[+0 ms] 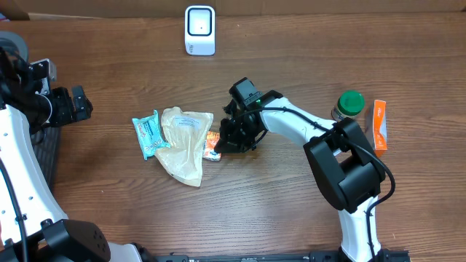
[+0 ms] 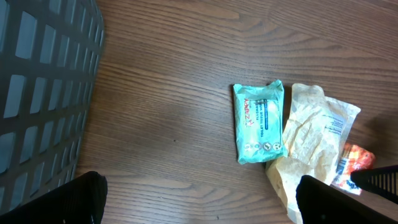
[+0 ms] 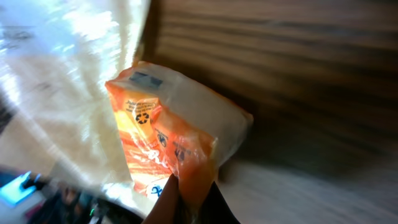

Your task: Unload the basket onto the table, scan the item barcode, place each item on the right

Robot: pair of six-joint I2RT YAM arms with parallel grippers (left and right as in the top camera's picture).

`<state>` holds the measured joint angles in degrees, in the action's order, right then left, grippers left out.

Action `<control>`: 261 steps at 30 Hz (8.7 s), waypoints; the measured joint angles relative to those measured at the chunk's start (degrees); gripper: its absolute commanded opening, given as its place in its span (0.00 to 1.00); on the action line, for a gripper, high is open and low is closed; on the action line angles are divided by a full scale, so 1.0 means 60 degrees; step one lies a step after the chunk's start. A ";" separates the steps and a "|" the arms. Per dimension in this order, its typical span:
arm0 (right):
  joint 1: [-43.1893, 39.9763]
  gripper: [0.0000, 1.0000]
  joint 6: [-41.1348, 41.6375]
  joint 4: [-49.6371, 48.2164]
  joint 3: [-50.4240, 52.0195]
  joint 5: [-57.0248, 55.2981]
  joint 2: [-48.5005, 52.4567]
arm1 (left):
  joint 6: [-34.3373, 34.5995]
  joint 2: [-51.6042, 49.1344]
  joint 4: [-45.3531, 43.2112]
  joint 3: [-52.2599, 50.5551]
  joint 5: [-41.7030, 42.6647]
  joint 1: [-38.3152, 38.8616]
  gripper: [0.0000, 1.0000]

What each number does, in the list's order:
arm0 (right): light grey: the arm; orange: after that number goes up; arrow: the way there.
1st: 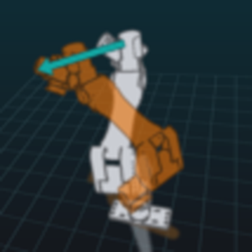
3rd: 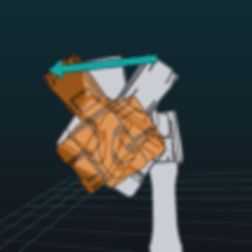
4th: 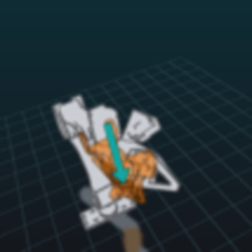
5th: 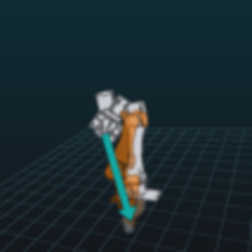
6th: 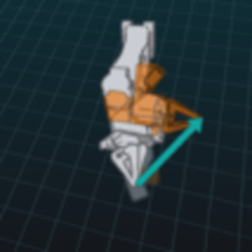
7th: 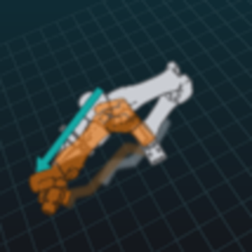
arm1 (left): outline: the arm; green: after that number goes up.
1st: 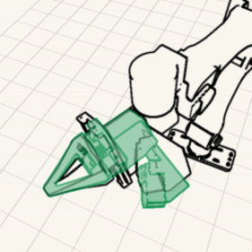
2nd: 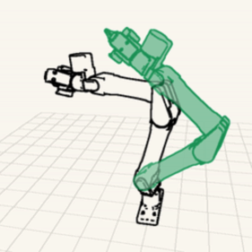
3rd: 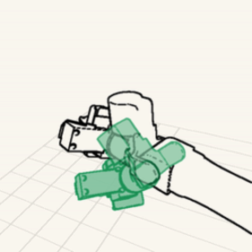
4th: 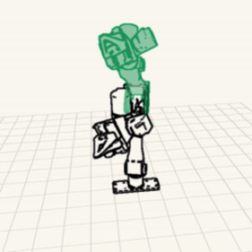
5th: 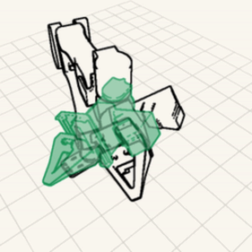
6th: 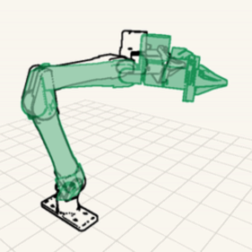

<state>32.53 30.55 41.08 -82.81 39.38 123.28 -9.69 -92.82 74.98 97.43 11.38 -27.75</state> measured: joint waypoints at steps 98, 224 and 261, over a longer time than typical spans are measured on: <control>0.0098 0.04 -1.3927 -0.4350 -0.9715 -1.1748 0.4459 | 0.0000 0.0000 -0.0004 0.0000 0.0000 0.0000 1.00; 0.1475 0.73 0.2335 -0.4605 0.0849 0.0131 0.0149 | 0.0000 0.0000 0.0004 0.0000 0.0000 0.0000 0.99; 0.2116 0.05 -0.2408 0.4120 -0.1359 -1.3402 -0.2127 | 0.0000 0.0000 0.0000 0.0000 0.0000 0.0000 1.00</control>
<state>45.23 16.10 65.80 -90.96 -41.04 110.52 -9.69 -92.82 74.98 97.43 11.38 -27.75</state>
